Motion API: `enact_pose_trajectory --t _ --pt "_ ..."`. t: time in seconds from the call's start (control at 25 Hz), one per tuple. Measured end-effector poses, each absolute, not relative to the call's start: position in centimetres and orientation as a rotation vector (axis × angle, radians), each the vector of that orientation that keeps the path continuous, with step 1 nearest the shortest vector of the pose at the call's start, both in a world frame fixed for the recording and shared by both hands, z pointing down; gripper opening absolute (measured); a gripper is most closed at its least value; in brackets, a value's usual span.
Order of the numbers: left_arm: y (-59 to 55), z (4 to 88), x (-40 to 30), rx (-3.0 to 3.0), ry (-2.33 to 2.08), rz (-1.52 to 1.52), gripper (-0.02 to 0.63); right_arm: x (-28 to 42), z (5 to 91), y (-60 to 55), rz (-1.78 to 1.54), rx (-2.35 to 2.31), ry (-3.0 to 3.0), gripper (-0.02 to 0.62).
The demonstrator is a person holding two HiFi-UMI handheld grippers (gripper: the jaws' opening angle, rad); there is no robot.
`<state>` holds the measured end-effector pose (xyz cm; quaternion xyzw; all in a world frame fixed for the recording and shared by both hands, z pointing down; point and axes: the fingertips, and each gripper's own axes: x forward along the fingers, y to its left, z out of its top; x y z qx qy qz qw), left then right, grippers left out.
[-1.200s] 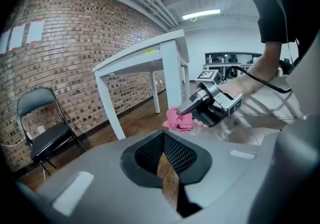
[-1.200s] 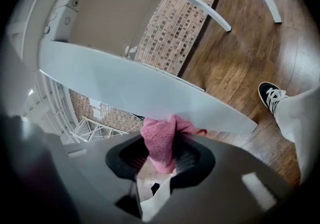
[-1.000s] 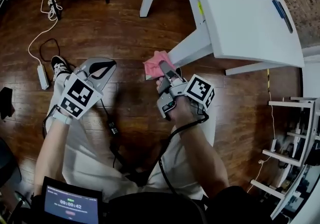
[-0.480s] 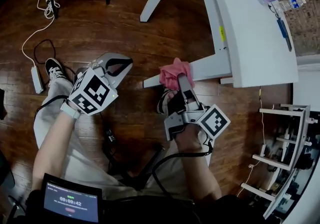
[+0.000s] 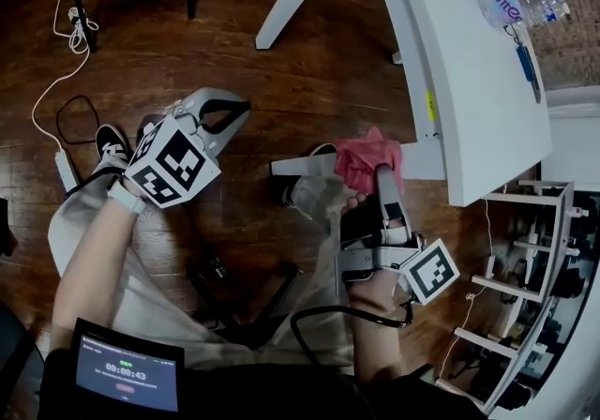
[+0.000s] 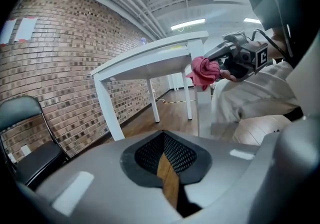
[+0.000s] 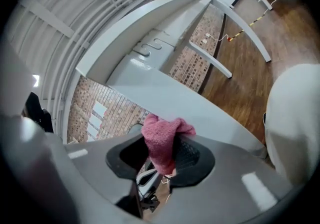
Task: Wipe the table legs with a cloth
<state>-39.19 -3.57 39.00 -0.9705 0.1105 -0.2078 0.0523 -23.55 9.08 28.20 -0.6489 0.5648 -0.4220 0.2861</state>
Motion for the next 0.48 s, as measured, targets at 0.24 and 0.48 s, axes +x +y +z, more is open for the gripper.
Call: enact_pose_trajectory --t 0.24,0.48 --pt "-5.7 37.4 -40.4 -2.961 0.225 -0.566 0.002 -24.5 27.4 7.5 -0.980 -1.861 1.443 0.114" --pt "-11.2 33.0 -41.8 -3.001 0.241 -0.421 0.002 -30.5 27.3 -1.3 -0.985 -1.808 1.626 0.114"
